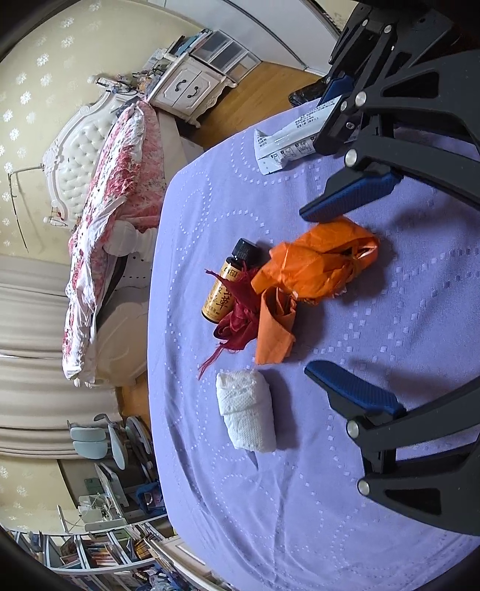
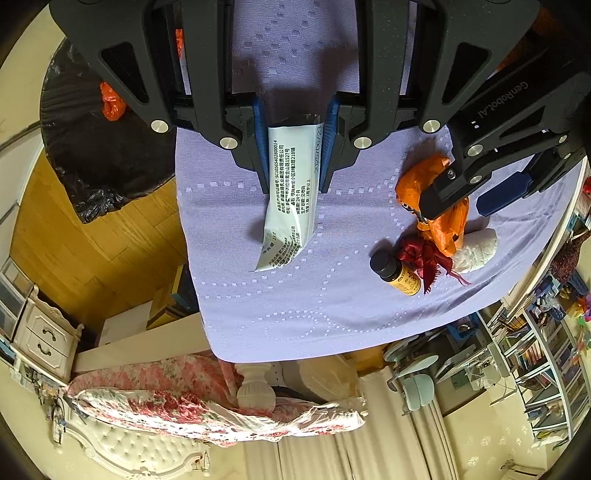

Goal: Collect trash

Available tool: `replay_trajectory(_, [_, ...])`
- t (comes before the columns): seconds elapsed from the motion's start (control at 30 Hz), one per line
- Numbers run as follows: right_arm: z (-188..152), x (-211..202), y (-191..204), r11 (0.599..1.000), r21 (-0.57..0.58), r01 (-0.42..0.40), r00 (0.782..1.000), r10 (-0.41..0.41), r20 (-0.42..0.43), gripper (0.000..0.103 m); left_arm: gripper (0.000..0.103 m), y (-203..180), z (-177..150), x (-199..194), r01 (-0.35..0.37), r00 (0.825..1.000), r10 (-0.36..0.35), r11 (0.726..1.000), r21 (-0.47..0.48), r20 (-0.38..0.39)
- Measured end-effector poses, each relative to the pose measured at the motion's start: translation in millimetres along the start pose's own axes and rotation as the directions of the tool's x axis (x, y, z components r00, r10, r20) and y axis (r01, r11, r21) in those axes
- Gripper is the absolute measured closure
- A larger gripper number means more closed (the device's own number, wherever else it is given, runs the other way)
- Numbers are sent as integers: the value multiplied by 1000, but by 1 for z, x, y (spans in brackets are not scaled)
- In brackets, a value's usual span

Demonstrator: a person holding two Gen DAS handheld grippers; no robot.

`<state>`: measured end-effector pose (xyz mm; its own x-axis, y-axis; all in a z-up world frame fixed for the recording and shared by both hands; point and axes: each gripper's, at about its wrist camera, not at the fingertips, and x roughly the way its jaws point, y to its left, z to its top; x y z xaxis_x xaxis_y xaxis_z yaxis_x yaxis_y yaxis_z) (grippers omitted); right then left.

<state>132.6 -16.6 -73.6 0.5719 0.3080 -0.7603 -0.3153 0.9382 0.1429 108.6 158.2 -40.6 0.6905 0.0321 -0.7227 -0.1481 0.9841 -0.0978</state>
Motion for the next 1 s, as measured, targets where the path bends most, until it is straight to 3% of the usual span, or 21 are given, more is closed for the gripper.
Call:
replay_trajectory(0.2, [0,0,1,1000,-1,1,1000,-1,0,79,58,-4,-4,-4,65,998,-64,998,23,-3])
replay_trajectory(0.4, [0,-1,1,1000,-3,3,1000,-3,1,79,64,-6,-7,-13,74,997,-74,996,47,1])
replay_trajectory(0.47, [-1,-1,3,1000,-3,0,1000,0,1,79,72,-5,-8,-18,77,997,-77,996,46,5])
replay_trajectory(1.0, [-25,-15,28,999,-45,-29,1000,29,-6,79,74,35,-26,-47,49,999,-50,999,-4,-12])
